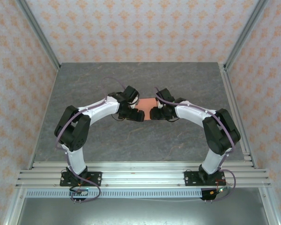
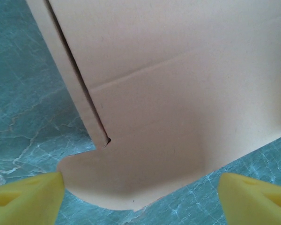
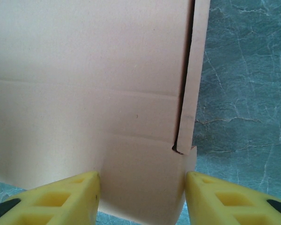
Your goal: Fold the paper box
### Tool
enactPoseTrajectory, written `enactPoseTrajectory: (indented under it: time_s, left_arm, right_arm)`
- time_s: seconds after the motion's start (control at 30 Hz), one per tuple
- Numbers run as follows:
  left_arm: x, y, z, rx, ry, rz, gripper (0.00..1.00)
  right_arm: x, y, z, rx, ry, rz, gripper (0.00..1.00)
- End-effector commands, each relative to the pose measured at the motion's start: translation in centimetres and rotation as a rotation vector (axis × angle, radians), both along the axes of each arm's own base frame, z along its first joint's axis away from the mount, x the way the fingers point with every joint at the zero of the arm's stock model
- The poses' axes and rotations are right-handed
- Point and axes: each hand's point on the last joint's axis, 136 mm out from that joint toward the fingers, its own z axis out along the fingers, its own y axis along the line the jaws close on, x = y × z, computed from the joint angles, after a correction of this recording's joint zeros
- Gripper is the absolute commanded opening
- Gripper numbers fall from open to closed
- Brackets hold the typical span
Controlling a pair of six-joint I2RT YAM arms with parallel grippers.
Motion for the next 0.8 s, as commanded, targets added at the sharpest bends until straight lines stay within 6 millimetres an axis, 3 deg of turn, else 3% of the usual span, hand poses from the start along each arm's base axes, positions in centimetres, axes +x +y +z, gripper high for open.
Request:
enactPoseTrajectory:
  time_s: [0.0,0.5,0.77]
  left_arm:
    - [-0.2,-1.0,-0.3,-0.033,0.023,0.0,0.85]
    - [0.0,-3.1,-0.1,-0.146,0.037,0.002,0.81]
    - [0.2,-2.9,-0.3,-0.137,0.023,0.018,0.75]
  right_arm:
    - [0.6,0.8,0.9,0.02,-0.02,0.004,0.5]
    - [0.7,1.4,1.2,0.048,-0.023,0.015,0.47]
    - [0.7,1.5,1.1,0.053,-0.024,0.016,0.47]
